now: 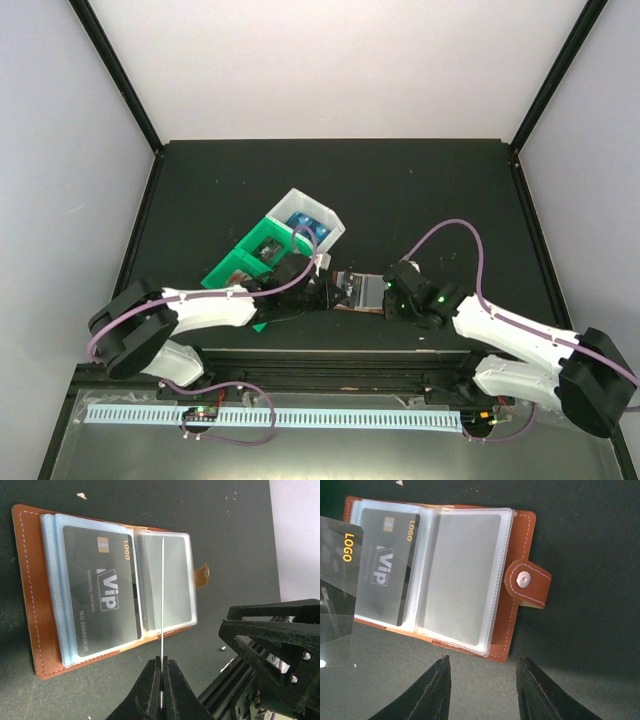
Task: Put the credit cards into the card holder
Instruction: Insert the credit card into the card holder.
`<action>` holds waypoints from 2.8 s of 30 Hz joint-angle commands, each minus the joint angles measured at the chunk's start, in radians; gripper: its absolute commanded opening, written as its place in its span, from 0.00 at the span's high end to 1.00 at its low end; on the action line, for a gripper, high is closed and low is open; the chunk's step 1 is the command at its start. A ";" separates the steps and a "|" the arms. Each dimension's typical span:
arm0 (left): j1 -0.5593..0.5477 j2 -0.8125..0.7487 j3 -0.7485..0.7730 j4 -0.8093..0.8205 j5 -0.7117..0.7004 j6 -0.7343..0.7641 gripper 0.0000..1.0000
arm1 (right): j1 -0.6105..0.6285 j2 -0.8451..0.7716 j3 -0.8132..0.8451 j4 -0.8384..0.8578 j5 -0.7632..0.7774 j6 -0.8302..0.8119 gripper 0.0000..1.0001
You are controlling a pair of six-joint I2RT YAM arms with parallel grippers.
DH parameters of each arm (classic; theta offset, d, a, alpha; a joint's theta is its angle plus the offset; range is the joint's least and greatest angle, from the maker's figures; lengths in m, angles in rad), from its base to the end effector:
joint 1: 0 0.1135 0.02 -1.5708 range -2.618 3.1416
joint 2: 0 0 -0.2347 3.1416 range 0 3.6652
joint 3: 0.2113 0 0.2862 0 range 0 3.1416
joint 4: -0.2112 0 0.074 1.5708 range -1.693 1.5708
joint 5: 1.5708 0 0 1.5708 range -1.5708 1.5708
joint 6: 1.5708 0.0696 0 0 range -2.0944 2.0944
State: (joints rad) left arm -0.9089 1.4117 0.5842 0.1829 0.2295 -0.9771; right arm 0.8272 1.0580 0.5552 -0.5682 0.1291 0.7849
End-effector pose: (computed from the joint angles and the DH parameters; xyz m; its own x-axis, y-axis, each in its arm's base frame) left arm 0.1902 -0.2698 0.0947 -0.9359 -0.1120 -0.3339 0.1862 0.6474 -0.7391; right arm 0.1742 0.1761 0.1102 -0.9066 0.0496 -0.4190 -0.0669 0.9636 0.2588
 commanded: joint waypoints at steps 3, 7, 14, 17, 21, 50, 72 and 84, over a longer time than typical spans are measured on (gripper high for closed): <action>-0.019 0.067 0.038 0.097 -0.056 -0.027 0.98 | 0.008 0.081 0.026 0.045 0.038 -0.020 0.62; -0.035 0.104 0.037 0.130 -0.080 -0.056 0.98 | 0.010 0.134 0.021 0.095 0.032 -0.018 0.67; -0.059 0.185 0.029 0.209 -0.121 -0.110 0.99 | 0.008 0.204 0.012 0.127 0.076 0.010 0.70; -0.061 0.199 0.028 0.220 -0.148 -0.121 0.98 | 0.009 0.232 -0.001 0.139 0.089 0.016 0.70; -0.061 0.210 0.023 0.233 -0.162 -0.134 0.98 | 0.009 0.268 -0.020 0.156 0.093 0.027 0.71; -0.070 0.299 -0.005 0.441 -0.105 -0.089 0.98 | 0.009 0.270 -0.106 0.269 0.005 0.088 0.73; -0.062 0.204 -0.032 0.262 -0.240 -0.102 0.98 | 0.008 0.305 -0.095 0.247 0.011 0.109 0.79; -0.057 0.219 0.003 0.191 -0.247 -0.090 0.99 | 0.009 0.307 -0.101 0.251 0.010 0.111 0.80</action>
State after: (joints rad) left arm -0.9703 1.6344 0.5598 0.4263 0.0170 -1.0882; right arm 0.8299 1.3231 0.4908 -0.2474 0.1753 0.8749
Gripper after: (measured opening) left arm 0.016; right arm 0.204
